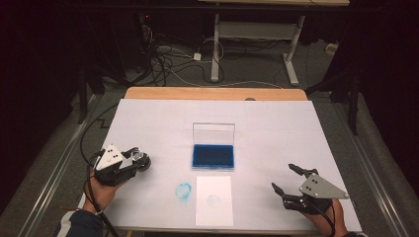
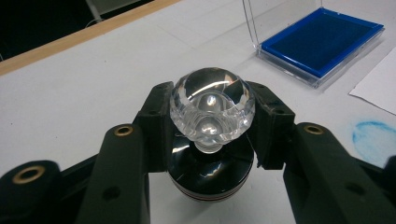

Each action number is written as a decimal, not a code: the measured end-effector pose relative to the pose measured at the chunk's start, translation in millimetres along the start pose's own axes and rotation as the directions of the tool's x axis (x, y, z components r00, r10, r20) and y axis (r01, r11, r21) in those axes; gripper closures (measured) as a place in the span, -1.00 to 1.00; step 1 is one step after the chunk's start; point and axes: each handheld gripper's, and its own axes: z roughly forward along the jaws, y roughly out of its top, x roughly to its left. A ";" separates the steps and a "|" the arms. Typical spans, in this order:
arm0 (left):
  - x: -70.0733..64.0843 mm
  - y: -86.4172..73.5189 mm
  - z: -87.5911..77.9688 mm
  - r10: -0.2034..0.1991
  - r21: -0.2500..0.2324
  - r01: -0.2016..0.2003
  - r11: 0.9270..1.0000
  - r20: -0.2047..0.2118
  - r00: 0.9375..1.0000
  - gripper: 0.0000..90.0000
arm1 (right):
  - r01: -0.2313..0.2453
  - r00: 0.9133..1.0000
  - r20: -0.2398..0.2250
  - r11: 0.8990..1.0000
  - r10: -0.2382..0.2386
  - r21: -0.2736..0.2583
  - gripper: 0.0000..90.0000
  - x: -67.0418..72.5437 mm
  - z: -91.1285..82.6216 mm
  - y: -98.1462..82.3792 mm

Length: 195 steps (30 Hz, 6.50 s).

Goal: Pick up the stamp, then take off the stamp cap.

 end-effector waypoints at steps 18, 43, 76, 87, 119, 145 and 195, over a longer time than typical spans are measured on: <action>-11.2 8.2 -2.4 0.023 -0.032 -0.022 0.999 0.037 0.999 0.20 | -0.009 1.000 -0.004 1.000 0.009 0.000 -0.48 -0.9 0.3 -0.6; -42.0 32.0 7.5 0.078 -0.081 -0.070 0.994 0.102 0.992 0.20 | -0.008 1.000 -0.017 1.000 0.008 -0.001 -0.49 1.9 2.4 0.8; -104.1 78.5 42.3 0.134 -0.157 -0.090 0.984 0.301 0.944 0.20 | 0.030 0.966 -0.257 0.999 -0.024 0.021 -0.50 48.4 61.9 42.9; -129.6 87.2 54.4 0.155 -0.174 -0.098 0.980 0.354 0.922 0.20 | 0.024 0.947 -0.320 1.000 -0.021 0.004 -0.52 69.5 91.8 62.0; -150.2 89.3 66.5 0.172 -0.177 -0.108 0.978 0.400 0.900 0.20 | -0.054 0.934 -0.353 0.999 0.047 -0.009 -0.34 82.2 113.7 63.2; -151.0 89.4 66.5 0.181 -0.172 -0.120 0.978 0.406 0.896 0.20 | -0.035 0.927 -0.372 0.999 0.043 0.028 -0.16 80.9 116.4 59.7; -140.2 95.8 57.8 0.185 -0.042 -0.184 0.982 0.412 0.892 0.20 | 0.062 0.926 -0.377 0.994 -0.023 0.093 -0.14 76.4 112.7 58.1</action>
